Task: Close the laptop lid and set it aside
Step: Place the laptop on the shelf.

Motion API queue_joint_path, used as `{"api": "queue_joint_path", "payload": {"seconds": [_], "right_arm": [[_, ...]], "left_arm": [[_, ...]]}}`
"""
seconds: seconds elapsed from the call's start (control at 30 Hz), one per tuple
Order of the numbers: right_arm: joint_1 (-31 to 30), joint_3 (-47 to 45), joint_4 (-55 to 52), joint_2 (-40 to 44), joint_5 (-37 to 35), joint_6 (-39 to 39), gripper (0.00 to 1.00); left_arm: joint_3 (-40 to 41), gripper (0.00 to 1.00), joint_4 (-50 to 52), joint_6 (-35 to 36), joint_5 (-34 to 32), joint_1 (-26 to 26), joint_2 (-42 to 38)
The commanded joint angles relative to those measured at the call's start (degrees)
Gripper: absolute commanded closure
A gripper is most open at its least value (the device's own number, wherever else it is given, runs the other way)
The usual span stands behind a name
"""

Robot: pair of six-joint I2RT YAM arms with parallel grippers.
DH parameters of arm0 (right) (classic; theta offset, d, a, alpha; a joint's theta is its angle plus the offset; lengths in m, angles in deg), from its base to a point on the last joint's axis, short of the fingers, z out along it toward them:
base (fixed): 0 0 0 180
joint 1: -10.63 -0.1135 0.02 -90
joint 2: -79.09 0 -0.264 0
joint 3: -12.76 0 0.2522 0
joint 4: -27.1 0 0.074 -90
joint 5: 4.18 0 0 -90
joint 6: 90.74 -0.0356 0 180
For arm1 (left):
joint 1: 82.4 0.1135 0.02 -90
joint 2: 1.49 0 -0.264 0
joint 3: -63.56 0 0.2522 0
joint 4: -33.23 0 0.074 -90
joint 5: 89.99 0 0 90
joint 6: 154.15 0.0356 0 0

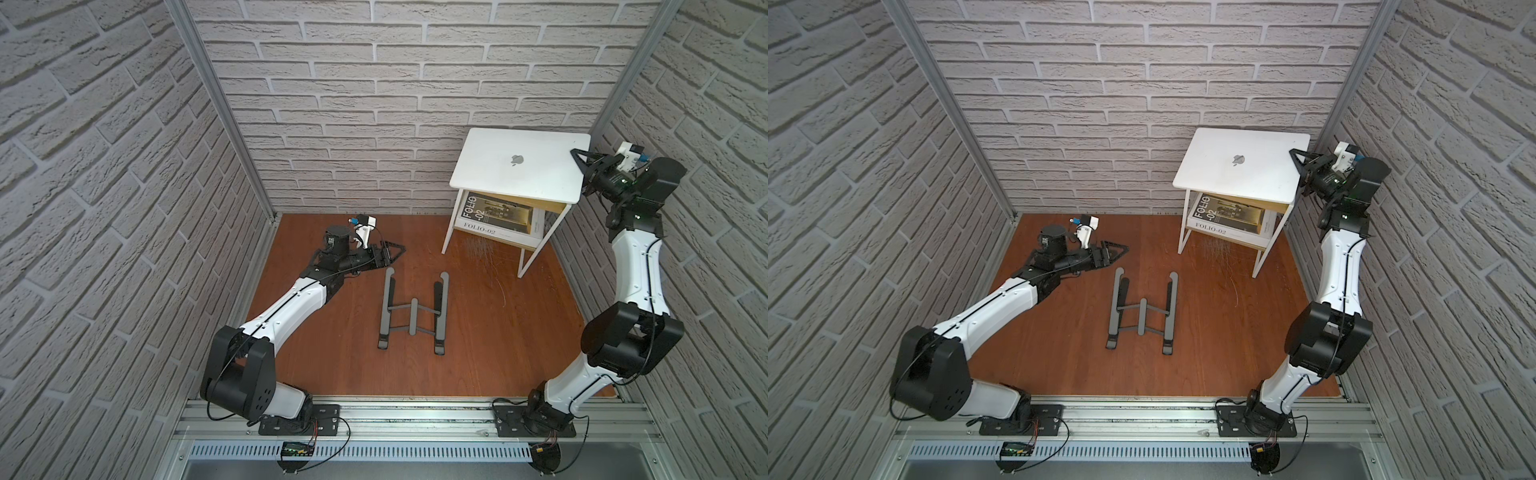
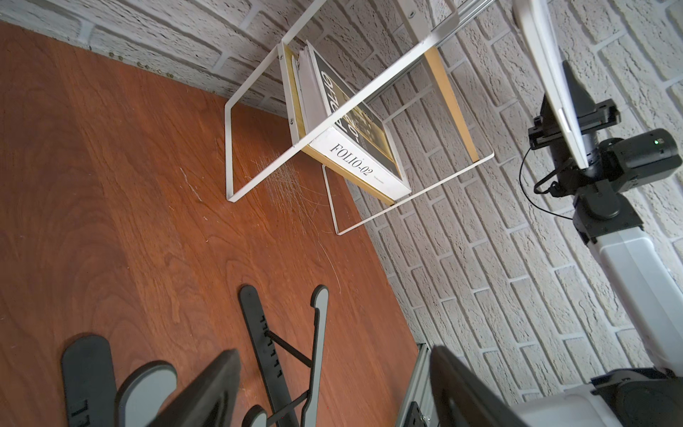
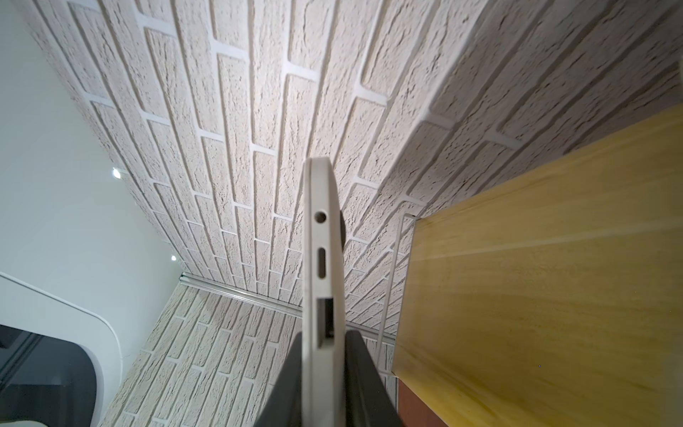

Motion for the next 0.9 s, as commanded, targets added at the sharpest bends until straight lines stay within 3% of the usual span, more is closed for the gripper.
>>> {"api": "queue_joint_path", "payload": {"seconds": [0.0,0.37,0.63,0.87], "right_arm": [[0.14,3.27,3.93,0.11,-2.28,0.31,0.97],[0.81,5.48,-3.44,-3.15,-1.48,7.25,0.97],[1.44,17.77,-23.81,-8.33,0.36,20.87,0.97],[2.48,21.64,-26.57,-11.09,1.02,22.46,0.97]], "left_arm": [[2.28,0.16,-4.02,1.56,1.35,-0.54,-1.02],[3.58,0.15,-2.83,3.14,0.55,-1.36,-0.97],[4.10,0.15,-2.65,3.32,0.38,-1.51,-0.51],[4.29,0.14,-2.57,3.19,-0.05,-1.54,-0.08]]}}
